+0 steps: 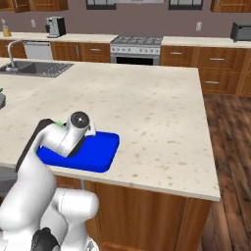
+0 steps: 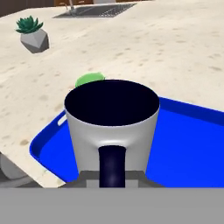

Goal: There is a tray on the dining counter. Grab the cup, mug, and pitcher and place them on the tray. The pitcher may be placed next to the tray if it cannot fit the tray.

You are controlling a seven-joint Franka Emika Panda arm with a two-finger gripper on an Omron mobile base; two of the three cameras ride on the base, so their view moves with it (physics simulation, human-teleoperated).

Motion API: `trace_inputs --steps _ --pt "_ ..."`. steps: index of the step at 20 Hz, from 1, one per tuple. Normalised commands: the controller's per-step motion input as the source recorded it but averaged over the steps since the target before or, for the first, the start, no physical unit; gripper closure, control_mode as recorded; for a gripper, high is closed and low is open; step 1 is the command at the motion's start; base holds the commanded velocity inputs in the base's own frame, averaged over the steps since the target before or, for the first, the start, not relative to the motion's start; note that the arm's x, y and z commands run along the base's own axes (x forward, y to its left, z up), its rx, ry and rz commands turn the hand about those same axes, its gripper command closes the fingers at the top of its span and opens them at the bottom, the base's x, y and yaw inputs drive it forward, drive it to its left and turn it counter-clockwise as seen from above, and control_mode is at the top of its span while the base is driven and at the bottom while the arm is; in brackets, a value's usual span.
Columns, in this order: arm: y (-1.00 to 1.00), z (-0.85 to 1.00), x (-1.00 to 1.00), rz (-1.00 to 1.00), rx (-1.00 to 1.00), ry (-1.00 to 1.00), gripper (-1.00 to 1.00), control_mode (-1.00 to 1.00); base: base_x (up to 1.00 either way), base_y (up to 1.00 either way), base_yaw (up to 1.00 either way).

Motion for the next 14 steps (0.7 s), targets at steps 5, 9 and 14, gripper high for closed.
trace_inputs --steps 5,9,14 --pt "0.14 -0.12 0.42 0.02 0.07 0.06 1.0 -1.0 0.0 0.0 0.0" --pt "0.04 -0.26 0.37 0.03 0.08 0.0 1.0 -1.0 0.0 0.0 0.0" --pt "0.14 -0.39 0.36 0.03 0.04 0.0 1.0 -1.0 0.0 0.0 0.0"
